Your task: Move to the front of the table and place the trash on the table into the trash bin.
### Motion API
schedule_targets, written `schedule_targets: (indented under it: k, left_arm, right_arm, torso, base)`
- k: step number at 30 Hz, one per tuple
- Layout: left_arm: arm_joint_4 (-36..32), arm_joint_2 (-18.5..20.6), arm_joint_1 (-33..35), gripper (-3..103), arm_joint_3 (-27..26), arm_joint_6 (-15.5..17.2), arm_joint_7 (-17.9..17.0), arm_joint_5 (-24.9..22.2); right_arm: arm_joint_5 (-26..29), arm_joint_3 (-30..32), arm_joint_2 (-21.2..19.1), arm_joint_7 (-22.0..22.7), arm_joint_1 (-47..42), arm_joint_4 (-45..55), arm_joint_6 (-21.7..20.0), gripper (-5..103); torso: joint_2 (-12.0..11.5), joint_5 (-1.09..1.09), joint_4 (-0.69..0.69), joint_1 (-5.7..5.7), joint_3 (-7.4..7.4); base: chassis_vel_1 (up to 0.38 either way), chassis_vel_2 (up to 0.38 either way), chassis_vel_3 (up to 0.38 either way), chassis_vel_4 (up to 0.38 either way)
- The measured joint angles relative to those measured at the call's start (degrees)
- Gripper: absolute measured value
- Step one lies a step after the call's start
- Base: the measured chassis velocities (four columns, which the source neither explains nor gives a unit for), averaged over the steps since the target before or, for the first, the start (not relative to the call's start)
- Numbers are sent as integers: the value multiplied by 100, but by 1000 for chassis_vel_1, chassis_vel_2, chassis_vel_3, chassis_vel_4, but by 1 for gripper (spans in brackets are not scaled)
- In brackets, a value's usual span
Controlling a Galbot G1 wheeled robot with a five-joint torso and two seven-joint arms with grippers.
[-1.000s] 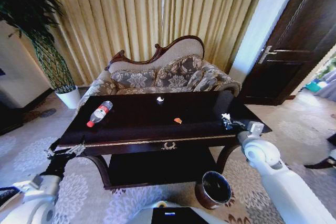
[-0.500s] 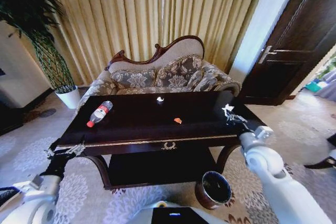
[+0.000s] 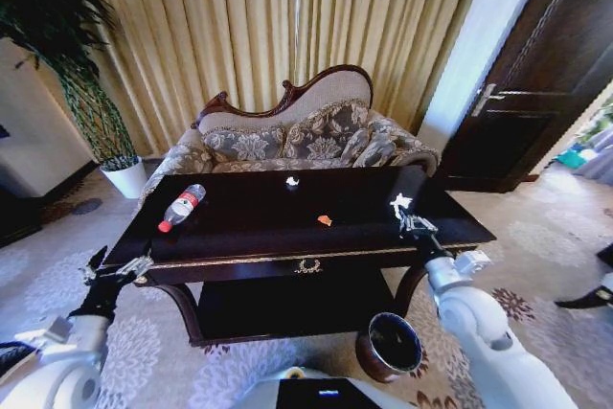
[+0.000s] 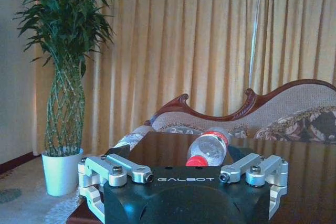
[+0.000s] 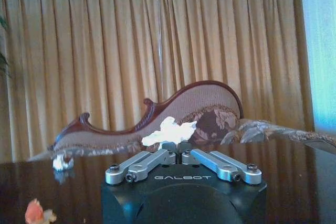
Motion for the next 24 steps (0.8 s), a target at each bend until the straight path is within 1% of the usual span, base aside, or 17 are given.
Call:
schedule_targets:
  k: [3, 7, 15, 17, 24]
  left_arm:
    - [-42, 33, -44, 100, 11, 62, 14, -4]
    - [-82, 80, -83, 100, 7, 127, 14, 7]
    - [-118, 124, -127, 100, 3, 150, 8, 4]
    - [-131, 130, -135, 100, 18, 165, 8, 5]
    - [-134, 100, -142, 100, 79, 173, 6, 37]
  right_arm:
    - [-85, 7, 1, 11, -70, 23, -101, 1]
    - [-110, 7, -2, 24, -68, 23, -136, 1]
    - [-126, 8, 29, 62, -67, 13, -156, 1]
    - [-135, 10, 49, 153, -67, 16, -186, 1]
    - [-146, 16, 60, 228, -70, 16, -207, 1]
  torso:
    - [0, 0, 0, 0, 0]
    - [0, 1, 0, 0, 0]
    - [0, 0, 1, 0, 0]
    - [0, 1, 0, 0, 0]
    - [-1, 0, 1, 1, 1]
  base:
    - [0, 0, 0, 0]
    - [0, 0, 0, 0]
    - [0, 0, 0, 0]
    - [0, 0, 0, 0]
    - [64, -86, -80, 61]
